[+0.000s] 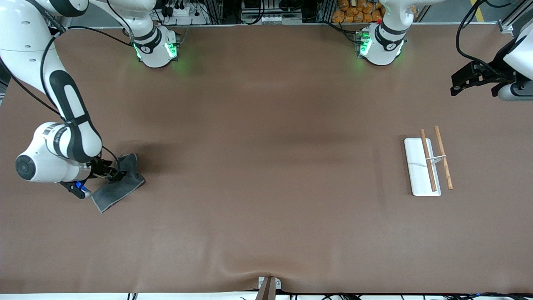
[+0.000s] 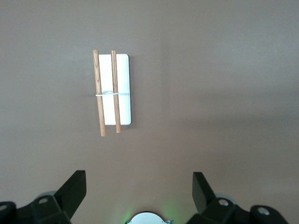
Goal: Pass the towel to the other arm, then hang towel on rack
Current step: 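Lower the right gripper onto the grey towel and grasp it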
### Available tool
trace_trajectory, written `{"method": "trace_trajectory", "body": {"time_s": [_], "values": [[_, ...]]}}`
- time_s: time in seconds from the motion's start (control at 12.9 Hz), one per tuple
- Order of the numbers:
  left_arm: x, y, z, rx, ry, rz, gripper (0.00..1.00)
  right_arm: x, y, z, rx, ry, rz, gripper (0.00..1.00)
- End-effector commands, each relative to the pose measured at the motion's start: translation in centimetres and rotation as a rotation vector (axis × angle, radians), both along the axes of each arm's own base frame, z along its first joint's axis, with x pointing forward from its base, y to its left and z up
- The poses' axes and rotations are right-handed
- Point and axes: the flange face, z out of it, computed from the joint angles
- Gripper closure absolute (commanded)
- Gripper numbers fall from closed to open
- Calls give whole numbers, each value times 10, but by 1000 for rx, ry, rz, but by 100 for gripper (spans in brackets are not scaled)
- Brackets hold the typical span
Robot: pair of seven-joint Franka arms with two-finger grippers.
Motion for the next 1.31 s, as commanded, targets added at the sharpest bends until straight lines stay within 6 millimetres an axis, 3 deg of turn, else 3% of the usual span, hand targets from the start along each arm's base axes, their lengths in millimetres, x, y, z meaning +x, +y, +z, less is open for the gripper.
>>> {"method": "trace_trajectory", "body": {"time_s": [0.0,0.31,0.54,0.93,1.0,1.24], "values": [[1,4,6,4,-15,7,0,-5,1,-2,10,-15,-3,100],[2,3,6,3,-20,2,0,-3,1,4,9,-23,-6,100],[3,4,6,3,-27,4,0,4,3,36,4,-59,-3,100],[10,7,-2,20,-21,-4,0,26,30,136,29,-90,89,100],[10,9,-1,20,-23,-1,0,31,45,162,42,-130,160,100],[9,13,1,25,-26,6,0,48,92,215,76,-203,322,100]]}}
